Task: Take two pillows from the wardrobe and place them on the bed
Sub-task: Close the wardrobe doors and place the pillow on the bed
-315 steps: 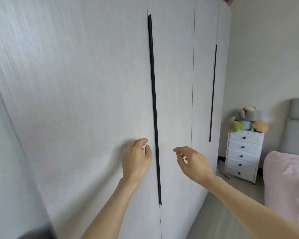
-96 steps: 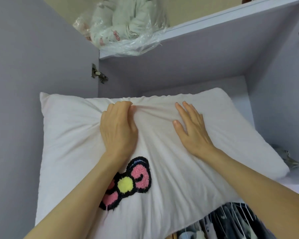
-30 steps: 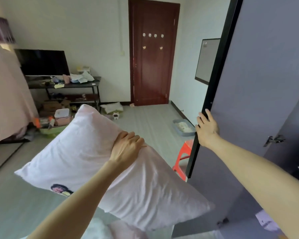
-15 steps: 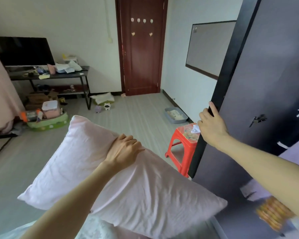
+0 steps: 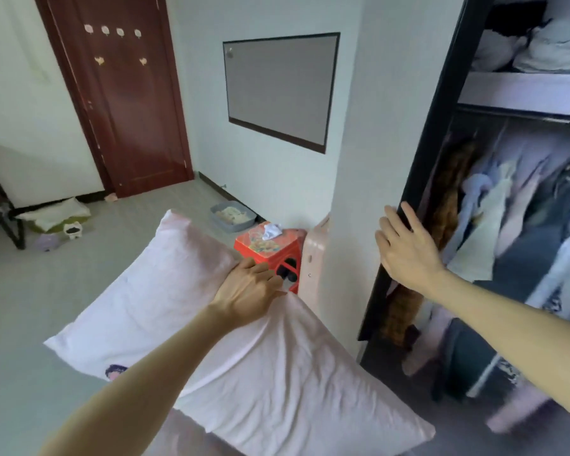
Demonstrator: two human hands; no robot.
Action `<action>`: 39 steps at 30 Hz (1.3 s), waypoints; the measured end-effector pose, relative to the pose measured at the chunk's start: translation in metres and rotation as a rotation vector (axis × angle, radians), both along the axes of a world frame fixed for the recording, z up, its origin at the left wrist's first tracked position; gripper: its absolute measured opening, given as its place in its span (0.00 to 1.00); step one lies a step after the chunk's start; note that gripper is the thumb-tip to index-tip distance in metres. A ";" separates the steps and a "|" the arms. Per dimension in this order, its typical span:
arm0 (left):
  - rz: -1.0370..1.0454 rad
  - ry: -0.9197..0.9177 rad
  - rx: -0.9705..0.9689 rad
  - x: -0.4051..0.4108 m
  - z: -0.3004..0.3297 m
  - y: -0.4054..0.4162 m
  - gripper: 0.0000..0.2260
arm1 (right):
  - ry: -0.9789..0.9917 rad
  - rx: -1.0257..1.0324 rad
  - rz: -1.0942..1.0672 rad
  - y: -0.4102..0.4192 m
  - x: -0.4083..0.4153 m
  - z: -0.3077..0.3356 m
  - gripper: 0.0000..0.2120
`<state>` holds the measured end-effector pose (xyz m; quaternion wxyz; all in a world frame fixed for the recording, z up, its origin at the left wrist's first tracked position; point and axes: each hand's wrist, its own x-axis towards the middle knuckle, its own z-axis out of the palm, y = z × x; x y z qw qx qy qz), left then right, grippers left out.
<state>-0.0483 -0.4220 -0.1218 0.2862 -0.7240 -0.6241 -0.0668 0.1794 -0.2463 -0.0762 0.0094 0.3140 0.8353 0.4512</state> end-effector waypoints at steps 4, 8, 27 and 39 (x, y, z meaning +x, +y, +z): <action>-0.107 -0.005 -0.005 0.034 0.008 0.043 0.12 | -0.074 0.033 -0.193 0.026 0.040 -0.006 0.24; -0.204 -0.034 0.014 0.057 0.017 0.087 0.13 | -0.147 0.077 -0.345 0.045 0.052 -0.011 0.27; -0.518 -0.082 -0.026 0.097 0.035 0.240 0.10 | 0.009 -0.160 -0.468 0.155 0.103 0.008 0.27; -1.049 0.100 -0.089 0.095 0.008 0.282 0.08 | 0.957 -0.150 -0.571 0.032 0.100 -0.045 0.19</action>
